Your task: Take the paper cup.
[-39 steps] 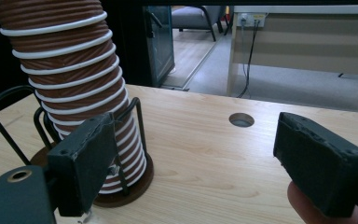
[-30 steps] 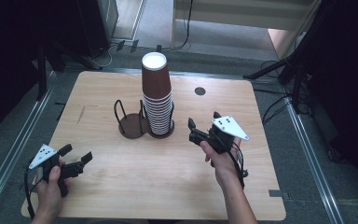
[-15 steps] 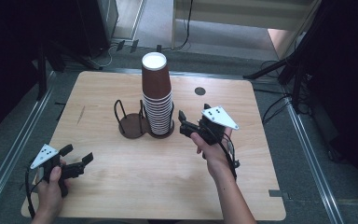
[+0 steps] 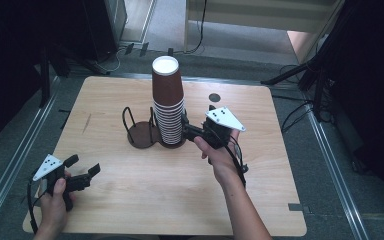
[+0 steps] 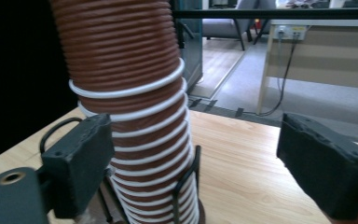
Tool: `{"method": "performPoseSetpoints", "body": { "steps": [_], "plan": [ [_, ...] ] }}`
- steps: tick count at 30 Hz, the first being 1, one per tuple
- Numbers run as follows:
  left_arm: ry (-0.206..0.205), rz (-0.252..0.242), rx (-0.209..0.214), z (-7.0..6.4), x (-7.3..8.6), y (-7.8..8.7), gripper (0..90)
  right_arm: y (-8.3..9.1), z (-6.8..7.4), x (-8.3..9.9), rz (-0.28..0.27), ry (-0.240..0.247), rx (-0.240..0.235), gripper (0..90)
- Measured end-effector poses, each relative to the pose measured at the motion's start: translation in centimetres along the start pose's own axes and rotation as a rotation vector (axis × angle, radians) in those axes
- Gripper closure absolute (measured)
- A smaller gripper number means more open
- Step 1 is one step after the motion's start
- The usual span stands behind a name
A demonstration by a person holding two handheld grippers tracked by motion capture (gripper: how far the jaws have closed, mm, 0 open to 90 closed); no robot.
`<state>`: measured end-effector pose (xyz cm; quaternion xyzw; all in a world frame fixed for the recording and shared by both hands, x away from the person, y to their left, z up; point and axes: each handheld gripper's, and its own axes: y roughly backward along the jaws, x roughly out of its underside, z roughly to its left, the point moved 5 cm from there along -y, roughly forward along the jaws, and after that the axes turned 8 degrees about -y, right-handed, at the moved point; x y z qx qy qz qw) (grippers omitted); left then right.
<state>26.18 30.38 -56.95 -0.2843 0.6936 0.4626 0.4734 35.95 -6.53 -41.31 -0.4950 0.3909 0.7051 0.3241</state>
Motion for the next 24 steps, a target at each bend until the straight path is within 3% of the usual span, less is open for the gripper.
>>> {"method": "performPoseSetpoints", "body": {
  "steps": [9,16,18,24],
  "plan": [
    [0.003,-0.001,0.002,0.0,0.0,0.0,2.4,-0.9,1.1,-0.8,-0.001,0.003,-0.021,6.3],
    [0.001,0.0,0.003,0.0,0.0,0.0,2.5,-1.7,2.1,-1.0,0.01,0.007,-0.012,2.1],
    [0.002,0.0,0.003,0.0,0.0,0.0,2.4,-2.1,2.8,-1.1,-0.003,0.049,0.019,0.8],
    [0.005,0.0,0.003,0.0,0.0,-0.1,2.5,-2.7,3.4,-1.3,0.0,0.047,0.011,0.8]
  ]
}}
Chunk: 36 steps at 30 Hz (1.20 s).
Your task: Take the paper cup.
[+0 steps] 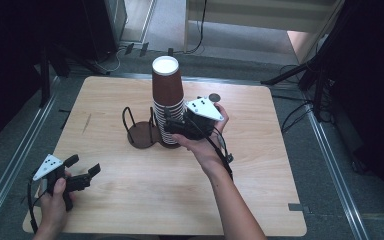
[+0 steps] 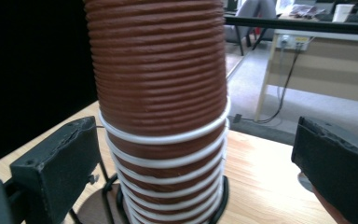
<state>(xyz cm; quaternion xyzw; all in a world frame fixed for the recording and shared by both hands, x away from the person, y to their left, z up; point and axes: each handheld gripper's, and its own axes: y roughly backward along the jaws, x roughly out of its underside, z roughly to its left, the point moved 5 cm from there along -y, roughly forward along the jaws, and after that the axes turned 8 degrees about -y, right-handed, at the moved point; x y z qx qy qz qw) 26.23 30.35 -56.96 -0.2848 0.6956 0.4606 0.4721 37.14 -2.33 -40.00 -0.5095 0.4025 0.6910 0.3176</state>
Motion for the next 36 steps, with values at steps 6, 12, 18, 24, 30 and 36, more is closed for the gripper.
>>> {"method": "performPoseSetpoints", "body": {
  "steps": [6,12,18,24,30,36],
  "plan": [
    [-0.002,0.002,0.0,0.0,0.0,0.0,2.5,-0.9,0.3,-0.7,-0.005,-0.016,-0.009,6.1],
    [-0.003,0.005,0.002,-0.1,0.0,-0.1,2.4,-1.5,0.8,-1.1,-0.001,-0.034,-0.061,15.0],
    [-0.005,0.007,0.001,-0.1,0.0,-0.1,2.5,-2.0,1.1,-1.3,-0.003,-0.023,-0.044,13.1],
    [-0.008,0.009,0.002,-0.1,0.0,-0.1,2.4,-2.5,1.4,-1.4,0.001,-0.021,-0.047,12.7],
    [-0.008,0.009,0.004,-0.1,0.0,-0.1,2.5,-3.2,1.8,-1.8,-0.026,-0.005,-0.01,8.1],
    [-0.01,0.009,0.006,-0.1,0.0,-0.1,2.5,-3.7,1.9,-2.0,-0.027,-0.014,-0.002,6.5]
  ]
}}
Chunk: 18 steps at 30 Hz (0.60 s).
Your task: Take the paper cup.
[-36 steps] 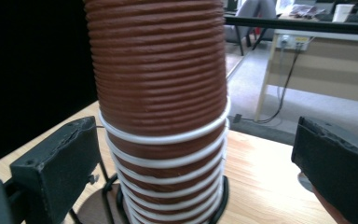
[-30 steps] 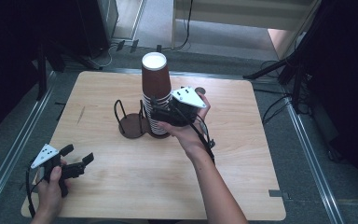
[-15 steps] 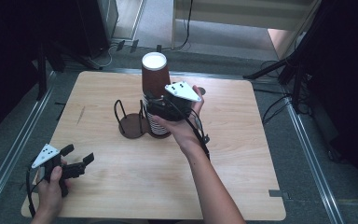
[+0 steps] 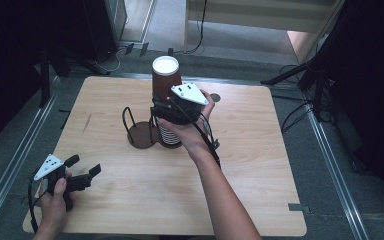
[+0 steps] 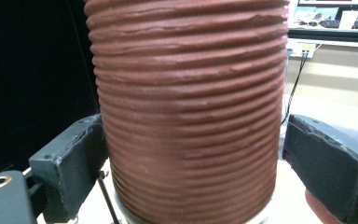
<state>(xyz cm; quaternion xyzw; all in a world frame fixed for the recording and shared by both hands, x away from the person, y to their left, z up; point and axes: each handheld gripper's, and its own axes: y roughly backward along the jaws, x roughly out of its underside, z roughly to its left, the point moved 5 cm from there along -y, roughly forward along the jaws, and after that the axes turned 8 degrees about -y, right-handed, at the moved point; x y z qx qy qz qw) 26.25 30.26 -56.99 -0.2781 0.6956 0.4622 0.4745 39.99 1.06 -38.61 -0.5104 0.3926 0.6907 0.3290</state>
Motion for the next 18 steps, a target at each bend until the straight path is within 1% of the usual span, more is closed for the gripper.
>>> {"method": "performPoseSetpoints", "body": {
  "steps": [5,9,10,13,15,16,18],
  "plan": [
    [-0.001,0.001,0.001,0.0,0.0,0.0,2.4,-0.5,0.1,-0.2,0.0,-0.003,0.0,5.6],
    [-0.003,0.0,0.001,-0.1,0.0,0.0,2.5,-0.9,0.2,-0.3,-0.01,-0.005,-0.001,6.4],
    [-0.004,0.0,0.001,0.0,0.0,-0.1,2.5,-1.2,0.2,-0.3,-0.005,-0.02,-0.004,6.4],
    [-0.007,0.001,0.001,-0.1,0.0,-0.1,2.4,-1.5,0.2,-0.3,-0.007,-0.034,-0.001,6.9],
    [-0.008,0.0,0.002,-0.1,0.0,-0.1,2.5,-1.6,0.2,-0.3,-0.009,-0.036,0.001,7.3],
    [-0.008,0.001,0.001,-0.1,0.0,-0.1,2.5,-1.8,0.4,-0.3,-0.01,-0.04,0.009,7.8],
    [-0.009,0.001,0.002,-0.1,0.0,-0.1,2.4,-1.8,0.3,-0.3,-0.011,-0.035,0.015,7.9]
  ]
}}
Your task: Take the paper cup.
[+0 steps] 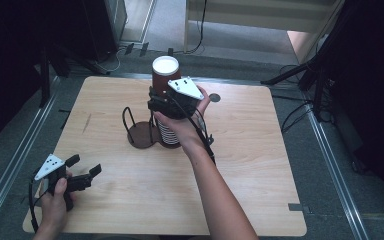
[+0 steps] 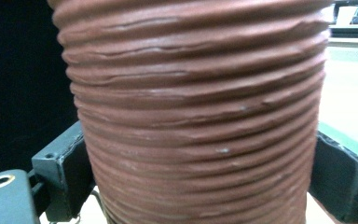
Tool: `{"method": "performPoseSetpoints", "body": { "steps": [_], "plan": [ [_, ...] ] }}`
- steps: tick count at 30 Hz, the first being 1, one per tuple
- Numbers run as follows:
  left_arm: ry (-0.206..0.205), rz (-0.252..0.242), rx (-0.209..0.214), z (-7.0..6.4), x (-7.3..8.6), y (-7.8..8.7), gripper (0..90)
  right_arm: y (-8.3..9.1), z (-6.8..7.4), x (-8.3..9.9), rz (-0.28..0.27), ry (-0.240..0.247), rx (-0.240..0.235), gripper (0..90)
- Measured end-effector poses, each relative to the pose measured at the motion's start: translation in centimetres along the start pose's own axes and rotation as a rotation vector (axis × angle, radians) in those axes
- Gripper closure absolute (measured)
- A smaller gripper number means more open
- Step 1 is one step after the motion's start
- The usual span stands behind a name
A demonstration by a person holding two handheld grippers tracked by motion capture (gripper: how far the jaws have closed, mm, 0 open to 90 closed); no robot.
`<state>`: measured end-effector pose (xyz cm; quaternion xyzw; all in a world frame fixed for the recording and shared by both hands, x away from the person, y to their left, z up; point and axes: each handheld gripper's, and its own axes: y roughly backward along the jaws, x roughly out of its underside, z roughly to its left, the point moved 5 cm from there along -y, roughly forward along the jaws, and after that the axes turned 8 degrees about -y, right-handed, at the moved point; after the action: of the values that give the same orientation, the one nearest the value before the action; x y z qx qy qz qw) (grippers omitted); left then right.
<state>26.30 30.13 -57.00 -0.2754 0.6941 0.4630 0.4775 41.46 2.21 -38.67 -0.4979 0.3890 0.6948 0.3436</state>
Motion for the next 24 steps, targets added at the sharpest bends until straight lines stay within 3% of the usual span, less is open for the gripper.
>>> {"method": "performPoseSetpoints", "body": {
  "steps": [24],
  "plan": [
    [-0.008,0.003,-0.002,-0.06,-0.01,-0.07,2.5,-0.1,0.13,-0.82,-0.006,0.0,0.003,10.4]
  ]
}}
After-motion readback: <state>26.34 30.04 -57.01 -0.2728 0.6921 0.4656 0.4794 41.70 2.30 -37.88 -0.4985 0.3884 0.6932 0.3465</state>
